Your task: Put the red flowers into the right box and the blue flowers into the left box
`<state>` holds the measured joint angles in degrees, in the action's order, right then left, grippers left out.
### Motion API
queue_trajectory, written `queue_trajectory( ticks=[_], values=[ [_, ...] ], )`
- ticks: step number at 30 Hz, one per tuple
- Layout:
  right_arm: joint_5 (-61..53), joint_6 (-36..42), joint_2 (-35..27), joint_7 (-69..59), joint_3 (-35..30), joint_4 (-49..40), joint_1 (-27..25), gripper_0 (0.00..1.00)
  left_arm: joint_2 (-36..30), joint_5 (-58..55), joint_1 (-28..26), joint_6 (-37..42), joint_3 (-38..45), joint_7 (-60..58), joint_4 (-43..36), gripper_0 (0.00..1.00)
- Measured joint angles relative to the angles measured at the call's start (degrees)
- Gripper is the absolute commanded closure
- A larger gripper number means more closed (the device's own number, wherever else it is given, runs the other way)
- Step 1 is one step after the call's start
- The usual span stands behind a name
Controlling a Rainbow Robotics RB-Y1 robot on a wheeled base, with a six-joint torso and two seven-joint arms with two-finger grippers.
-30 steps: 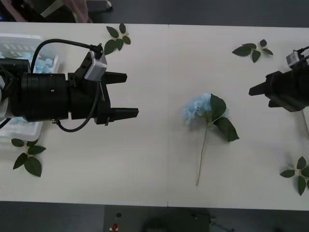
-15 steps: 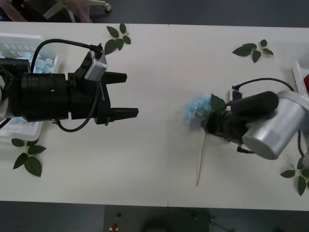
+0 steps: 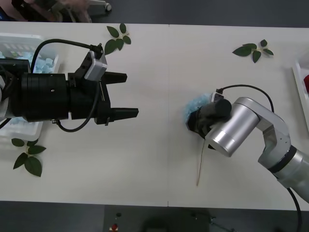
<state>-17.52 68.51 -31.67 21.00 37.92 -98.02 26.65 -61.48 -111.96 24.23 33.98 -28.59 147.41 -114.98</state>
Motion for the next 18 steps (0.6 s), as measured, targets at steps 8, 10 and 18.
queue_trajectory(
  ticks=[8,10,18],
  values=[
    [1.54,-4.28,0.53,0.00,4.49,8.33,3.93,0.54,0.00,0.00,0.00,0.00,0.00,0.00,0.00,0.00],
    [2.40,-4.68,0.37,0.00,5.62,9.14,4.93,0.78,0.00,0.00,0.00,0.00,0.00,0.00,0.00,0.00],
    [3.12,-6.88,0.36,0.00,6.70,12.53,7.45,1.00,0.00,0.00,0.00,0.00,0.00,0.00,0.00,0.00]
  ],
)
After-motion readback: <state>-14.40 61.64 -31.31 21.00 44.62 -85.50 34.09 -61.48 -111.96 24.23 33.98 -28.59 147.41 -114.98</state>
